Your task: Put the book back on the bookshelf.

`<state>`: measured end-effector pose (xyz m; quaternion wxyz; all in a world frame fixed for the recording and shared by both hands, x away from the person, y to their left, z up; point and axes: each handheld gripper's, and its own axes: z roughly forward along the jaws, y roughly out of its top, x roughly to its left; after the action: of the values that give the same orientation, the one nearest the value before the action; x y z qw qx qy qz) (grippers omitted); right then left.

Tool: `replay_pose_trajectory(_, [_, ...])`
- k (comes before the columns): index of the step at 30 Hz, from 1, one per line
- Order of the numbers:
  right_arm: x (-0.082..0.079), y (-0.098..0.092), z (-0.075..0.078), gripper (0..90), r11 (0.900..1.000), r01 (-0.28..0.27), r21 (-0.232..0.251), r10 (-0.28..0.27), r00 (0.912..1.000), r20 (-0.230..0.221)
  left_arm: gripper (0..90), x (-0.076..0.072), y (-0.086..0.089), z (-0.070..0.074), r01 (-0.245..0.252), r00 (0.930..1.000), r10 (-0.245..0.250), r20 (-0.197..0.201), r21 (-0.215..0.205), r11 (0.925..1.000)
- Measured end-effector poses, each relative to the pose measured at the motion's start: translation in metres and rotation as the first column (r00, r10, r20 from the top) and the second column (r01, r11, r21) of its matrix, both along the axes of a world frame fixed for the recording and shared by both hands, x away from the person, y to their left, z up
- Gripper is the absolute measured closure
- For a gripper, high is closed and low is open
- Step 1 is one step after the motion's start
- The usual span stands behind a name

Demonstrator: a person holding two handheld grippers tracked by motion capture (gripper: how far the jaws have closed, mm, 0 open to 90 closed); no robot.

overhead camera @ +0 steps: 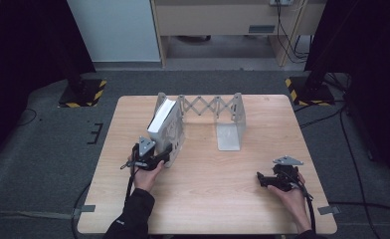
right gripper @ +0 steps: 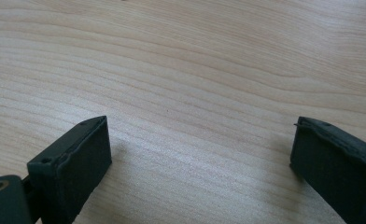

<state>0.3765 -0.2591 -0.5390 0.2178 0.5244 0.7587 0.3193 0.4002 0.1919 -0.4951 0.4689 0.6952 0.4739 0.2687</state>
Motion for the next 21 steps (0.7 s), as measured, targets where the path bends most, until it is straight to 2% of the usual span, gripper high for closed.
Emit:
replay_pose_trajectory(2, [0.000, 0.000, 0.000, 5.5, 1.000, -0.001, -0.001, 0.001, 1.0000, 0.000, 47.2, -0.001, 0.001, -0.002, -0.002, 1.0000, 0.002, 0.006, -0.026, 0.9997])
replay_pose_trajectory(3, [0.000, 0.000, 0.000, 5.5, 1.000, -0.001, -0.001, 0.001, 1.0000, 0.000, 47.6, -0.001, 0.001, -0.002, -0.009, 0.9999, 0.009, 0.005, -0.025, 0.9997])
replay_pose_trajectory(6, [0.000, 0.000, 0.000, 5.5, 1.000, -0.001, 0.000, 0.001, 1.0000, -0.001, 49.8, -0.001, -0.002, -0.001, -0.031, 0.9994, 0.031, 0.014, 0.000, 0.9995])
replay_pose_trajectory(11, [0.000, 0.000, 0.000, 5.5, 1.000, -0.002, 0.000, 0.002, 1.0000, 0.000, 51.5, 0.001, -0.007, 0.001, -0.075, 0.9971, 0.075, 0.014, 0.004, 0.9972])
replay_pose_trajectory(18, [0.000, 0.000, 0.000, 5.5, 1.000, -0.002, 0.000, 0.002, 1.0000, -0.001, 51.6, 0.005, -0.013, 0.002, -0.100, 0.9945, 0.098, 0.036, 0.052, 0.9936])
replay_pose_trajectory(21, [0.000, 0.000, 0.000, 5.5, 1.000, -0.002, 0.000, 0.002, 1.0000, 0.000, 51.5, 0.007, -0.016, 0.002, -0.114, 0.9932, 0.112, 0.033, 0.050, 0.9923])
